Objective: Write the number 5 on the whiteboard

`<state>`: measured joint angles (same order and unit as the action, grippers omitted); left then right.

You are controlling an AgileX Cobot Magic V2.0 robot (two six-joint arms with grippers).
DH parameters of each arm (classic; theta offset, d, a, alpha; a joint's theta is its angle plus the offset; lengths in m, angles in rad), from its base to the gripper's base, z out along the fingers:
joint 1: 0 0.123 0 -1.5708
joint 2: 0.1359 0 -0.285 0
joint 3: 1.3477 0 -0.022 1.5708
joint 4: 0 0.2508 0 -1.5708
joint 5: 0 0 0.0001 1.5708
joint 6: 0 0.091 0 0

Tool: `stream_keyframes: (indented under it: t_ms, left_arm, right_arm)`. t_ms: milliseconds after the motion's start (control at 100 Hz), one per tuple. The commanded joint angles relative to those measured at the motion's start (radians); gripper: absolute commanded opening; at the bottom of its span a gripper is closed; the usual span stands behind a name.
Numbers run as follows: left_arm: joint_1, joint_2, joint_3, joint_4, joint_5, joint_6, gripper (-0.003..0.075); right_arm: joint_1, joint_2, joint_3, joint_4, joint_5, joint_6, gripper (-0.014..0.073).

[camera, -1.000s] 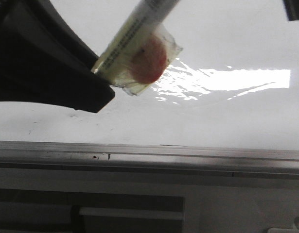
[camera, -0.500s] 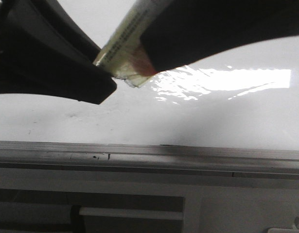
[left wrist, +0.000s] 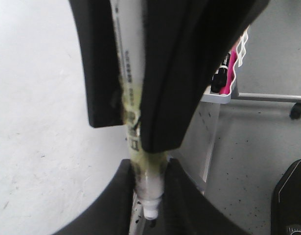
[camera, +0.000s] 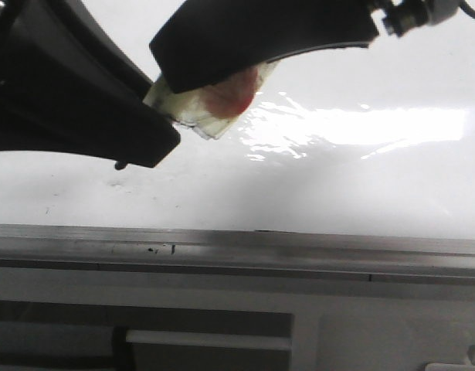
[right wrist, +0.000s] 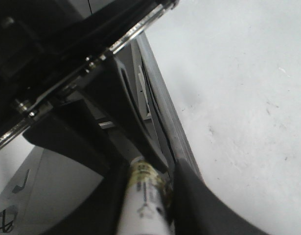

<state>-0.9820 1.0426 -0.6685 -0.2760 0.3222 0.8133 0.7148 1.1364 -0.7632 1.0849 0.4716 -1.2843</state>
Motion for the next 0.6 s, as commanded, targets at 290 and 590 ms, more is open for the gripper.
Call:
stream_keyframes:
  t_ms: [290, 590]
  left_arm:
    - [-0.006, -0.055, -0.031, -0.026, -0.072, -0.098, 0.0540]
    - [0.120, -0.316, 0.003, -0.026, -0.118, -0.372, 0.0418]
  right_arm:
    - [-0.003, -0.024, -0.036, 0.036, -0.041, 0.007, -0.0059]
    - [-0.003, -0.142, -0.034, -0.163, -0.240, 0.007, -0.0056]
